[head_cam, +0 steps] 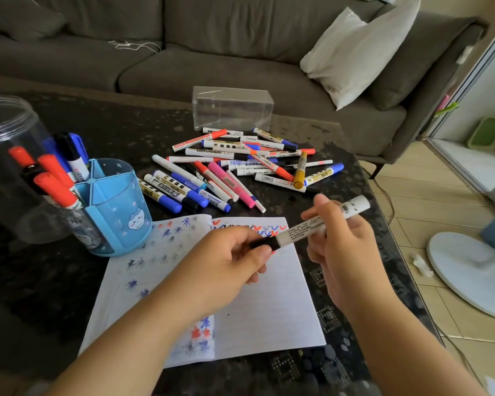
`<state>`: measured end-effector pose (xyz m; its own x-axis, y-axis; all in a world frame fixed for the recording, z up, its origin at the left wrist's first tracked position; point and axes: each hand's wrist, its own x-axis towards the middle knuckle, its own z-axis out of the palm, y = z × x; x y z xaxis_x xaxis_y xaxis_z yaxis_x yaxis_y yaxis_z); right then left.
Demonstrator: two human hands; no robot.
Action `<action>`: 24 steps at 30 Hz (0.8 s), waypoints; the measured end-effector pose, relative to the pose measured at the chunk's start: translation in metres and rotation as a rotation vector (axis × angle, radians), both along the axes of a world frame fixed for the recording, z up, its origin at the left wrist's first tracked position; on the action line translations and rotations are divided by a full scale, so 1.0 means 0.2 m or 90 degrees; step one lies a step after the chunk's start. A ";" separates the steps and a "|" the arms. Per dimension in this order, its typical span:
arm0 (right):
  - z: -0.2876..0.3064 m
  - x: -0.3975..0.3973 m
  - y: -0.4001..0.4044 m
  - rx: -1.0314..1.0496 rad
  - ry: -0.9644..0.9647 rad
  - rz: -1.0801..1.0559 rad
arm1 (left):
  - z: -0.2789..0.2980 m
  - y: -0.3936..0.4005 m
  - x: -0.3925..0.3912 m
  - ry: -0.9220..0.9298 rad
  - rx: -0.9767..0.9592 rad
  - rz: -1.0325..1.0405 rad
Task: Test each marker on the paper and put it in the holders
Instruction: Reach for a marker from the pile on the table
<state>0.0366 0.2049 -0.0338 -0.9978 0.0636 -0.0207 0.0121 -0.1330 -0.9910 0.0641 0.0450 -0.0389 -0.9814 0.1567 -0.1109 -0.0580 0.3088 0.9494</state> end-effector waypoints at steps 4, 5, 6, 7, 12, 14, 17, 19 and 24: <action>0.01 0.01 -0.01 -0.078 0.007 -0.024 | -0.01 0.00 0.01 0.054 -0.019 -0.005; 0.00 0.02 -0.02 -0.094 0.014 -0.023 | -0.02 0.00 0.01 0.070 -0.029 -0.004; 0.00 0.02 -0.04 -0.102 0.019 -0.025 | -0.03 0.00 0.02 0.081 -0.036 -0.001; -0.01 0.03 -0.05 -0.100 0.022 -0.028 | -0.05 0.00 0.02 0.084 -0.036 0.001; 0.02 0.05 -0.06 -0.079 0.026 -0.052 | -0.07 0.02 0.03 0.108 0.007 0.013; 0.04 0.07 -0.06 -0.080 0.021 -0.057 | -0.06 0.03 0.03 0.120 -0.003 0.024; 0.04 0.09 -0.06 -0.021 -0.002 -0.036 | -0.06 0.01 0.02 0.106 -0.041 0.040; 0.05 0.10 -0.06 0.071 -0.015 -0.016 | -0.06 -0.01 0.02 0.119 -0.084 0.070; 0.11 0.12 -0.11 0.243 0.012 0.040 | 0.00 -0.12 0.03 0.162 -0.214 0.193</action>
<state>0.0611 0.1839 -0.0117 -0.9999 0.0013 0.0108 -0.0102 0.2460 -0.9692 0.0703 0.0209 -0.0398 -0.9796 -0.1430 0.1413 0.0266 0.6044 0.7963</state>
